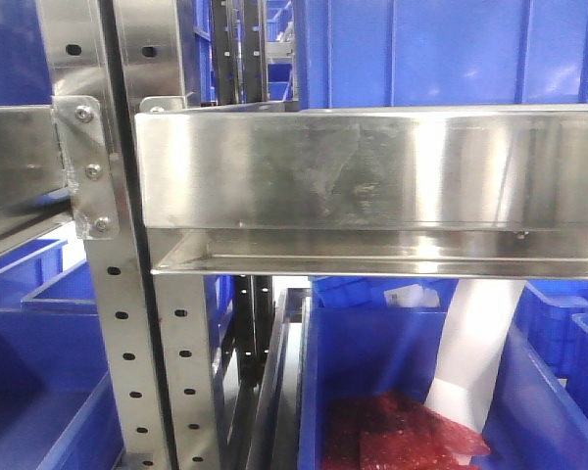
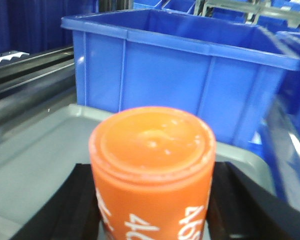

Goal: Grab orange capacitor from left shelf to right conveyor
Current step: 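Withdraw the right gripper holding the cylinder out of the shelf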

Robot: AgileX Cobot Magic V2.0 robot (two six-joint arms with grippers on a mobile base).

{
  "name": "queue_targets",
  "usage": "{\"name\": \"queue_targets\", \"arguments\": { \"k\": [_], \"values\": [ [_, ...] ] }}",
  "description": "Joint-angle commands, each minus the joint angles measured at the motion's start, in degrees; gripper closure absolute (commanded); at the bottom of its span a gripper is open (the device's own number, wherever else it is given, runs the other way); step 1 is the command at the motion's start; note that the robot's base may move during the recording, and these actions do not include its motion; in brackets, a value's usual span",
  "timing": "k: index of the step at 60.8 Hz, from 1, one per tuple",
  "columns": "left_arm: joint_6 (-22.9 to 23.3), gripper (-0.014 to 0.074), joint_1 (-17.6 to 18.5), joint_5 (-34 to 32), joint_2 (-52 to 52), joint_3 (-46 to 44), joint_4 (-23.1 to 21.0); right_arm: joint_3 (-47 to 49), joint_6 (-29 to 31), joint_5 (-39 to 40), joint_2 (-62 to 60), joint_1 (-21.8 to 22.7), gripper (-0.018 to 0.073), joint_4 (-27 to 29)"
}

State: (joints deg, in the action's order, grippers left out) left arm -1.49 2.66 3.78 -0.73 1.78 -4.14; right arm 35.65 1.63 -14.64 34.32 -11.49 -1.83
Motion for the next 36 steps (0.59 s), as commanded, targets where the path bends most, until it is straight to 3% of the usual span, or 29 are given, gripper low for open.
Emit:
{"name": "queue_targets", "arguments": {
  "k": [1,21,36],
  "values": [
    [0.1,0.0723,-0.1,-5.2,-0.7,-0.2,-0.1,-0.4,0.5,1.0,-5.7,0.3,0.0504,-0.9],
    [0.1,0.0723,-0.1,-5.2,-0.7,-0.2,-0.1,-5.0,0.5,-9.5,-25.8,0.3,0.0504,-0.9],
    [0.1,0.0723,-0.1,-5.2,-0.7,-0.2,-0.1,-5.0,0.5,-7.1,-31.4,0.3,0.0504,-0.9]
  ]
}}
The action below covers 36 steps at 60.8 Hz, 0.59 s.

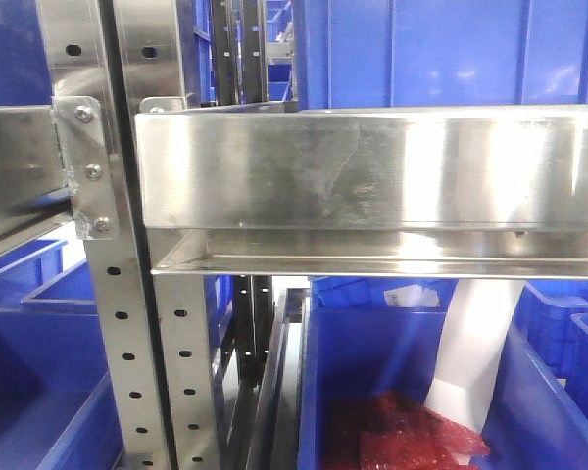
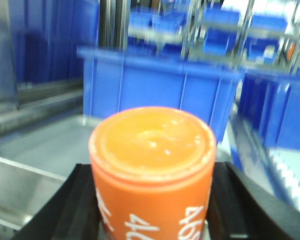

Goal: Grab orange capacitor from left shelf to right conveyor
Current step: 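Withdraw the right gripper holding the cylinder out of the shelf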

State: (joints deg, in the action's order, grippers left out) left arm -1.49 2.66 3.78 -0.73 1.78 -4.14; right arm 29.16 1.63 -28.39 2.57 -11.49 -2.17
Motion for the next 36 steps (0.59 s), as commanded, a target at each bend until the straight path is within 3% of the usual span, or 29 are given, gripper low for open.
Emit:
{"name": "queue_targets", "arguments": {
  "k": [1,36],
  "values": [
    [0.1,0.0723,-0.1,-5.2,-0.7,-0.2,-0.1,1.4,0.5,6.9,0.4,0.3,0.0504,-0.5],
    [0.1,0.0723,-0.1,-5.2,-0.7,-0.2,-0.1,1.2,0.5,6.9,0.4,0.3,0.0504,-0.5]
  ]
}}
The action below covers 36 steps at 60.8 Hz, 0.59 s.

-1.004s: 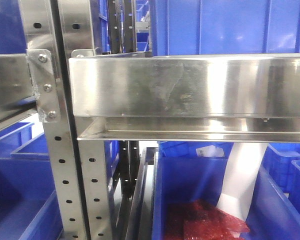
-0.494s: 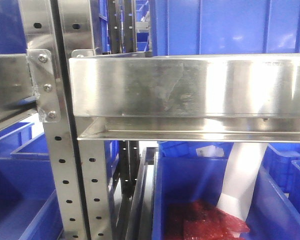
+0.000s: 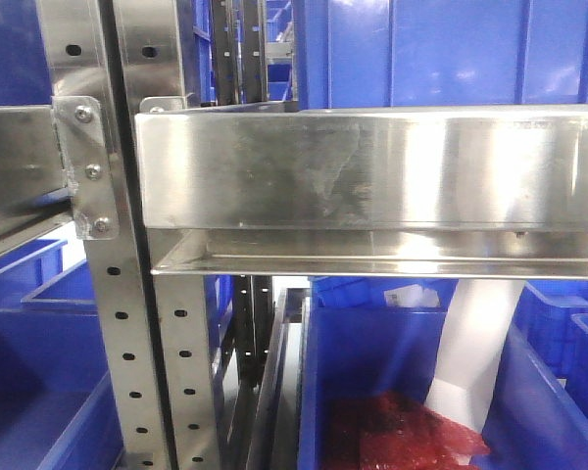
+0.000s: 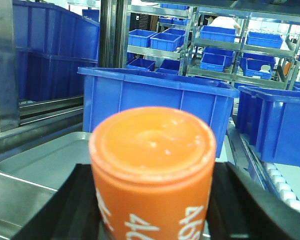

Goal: Grab orange capacitor from left shelf to right conveyor
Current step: 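Withdraw the right gripper holding the cylinder out of the shelf, then drive the base away from the shelf holding the cylinder in the right gripper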

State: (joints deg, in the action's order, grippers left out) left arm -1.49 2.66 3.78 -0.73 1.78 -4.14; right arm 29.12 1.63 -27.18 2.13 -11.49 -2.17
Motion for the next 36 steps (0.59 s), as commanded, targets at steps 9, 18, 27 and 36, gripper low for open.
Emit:
{"name": "queue_targets", "arguments": {
  "k": [9,18,27,36],
  "values": [
    [0.1,0.0723,-0.1,-5.2,-0.7,-0.2,-0.1,1.2,0.5,5.7,0.9,0.3,0.0504,-0.5],
    [0.1,0.0723,-0.1,-5.2,-0.7,-0.2,-0.1,1.2,0.5,5.7,0.9,0.3,0.0504,-0.5],
    [0.1,0.0723,-0.1,-5.2,-0.7,-0.2,-0.1,1.2,0.5,5.7,0.9,0.3,0.0504,-0.5],
    [0.1,0.0723,-0.1,-5.2,-0.7,-0.2,-0.1,1.2,0.5,5.7,0.9,0.3,0.0504,-0.5]
  ]
}}
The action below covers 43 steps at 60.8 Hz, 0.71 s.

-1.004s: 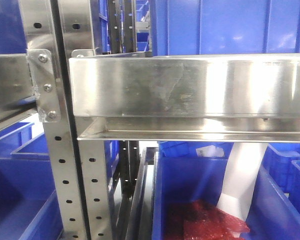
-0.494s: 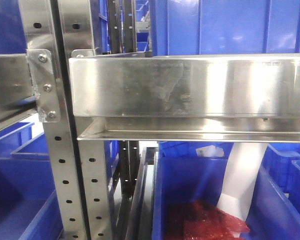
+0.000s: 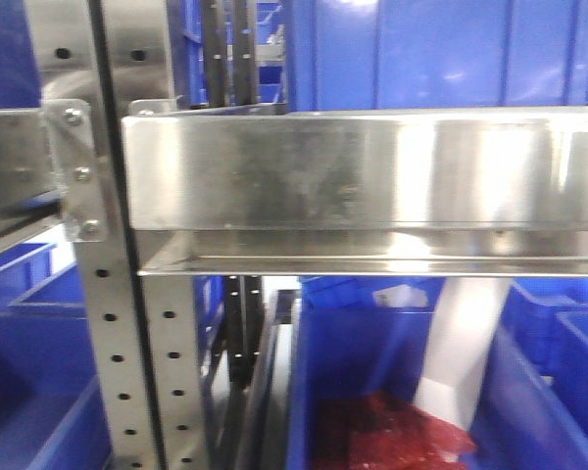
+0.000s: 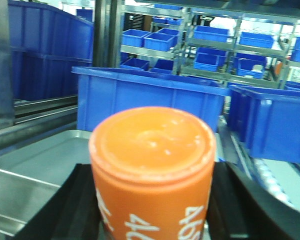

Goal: Grab orange capacitor from left shelf to right conveyor
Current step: 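Drive the base away from the shelf holding the cylinder in the right gripper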

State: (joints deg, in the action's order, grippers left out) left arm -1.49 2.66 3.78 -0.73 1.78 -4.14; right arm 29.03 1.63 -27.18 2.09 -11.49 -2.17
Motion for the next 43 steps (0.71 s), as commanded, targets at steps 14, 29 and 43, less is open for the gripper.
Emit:
{"name": "queue_targets", "arguments": {
  "k": [14,29,43],
  "values": [
    [0.1,0.0723,-0.1,-5.2,-0.7,-0.2,-0.1,1.3,0.5,5.7,1.0,0.3,0.0504,-0.5],
    [0.1,0.0723,-0.1,-5.2,-0.7,-0.2,-0.1,1.3,0.5,5.7,1.0,0.3,0.0504,-0.5],
    [0.1,0.0723,-0.1,-5.2,-0.7,-0.2,-0.1,1.3,0.5,5.7,1.0,0.3,0.0504,-0.5]
  ]
}}
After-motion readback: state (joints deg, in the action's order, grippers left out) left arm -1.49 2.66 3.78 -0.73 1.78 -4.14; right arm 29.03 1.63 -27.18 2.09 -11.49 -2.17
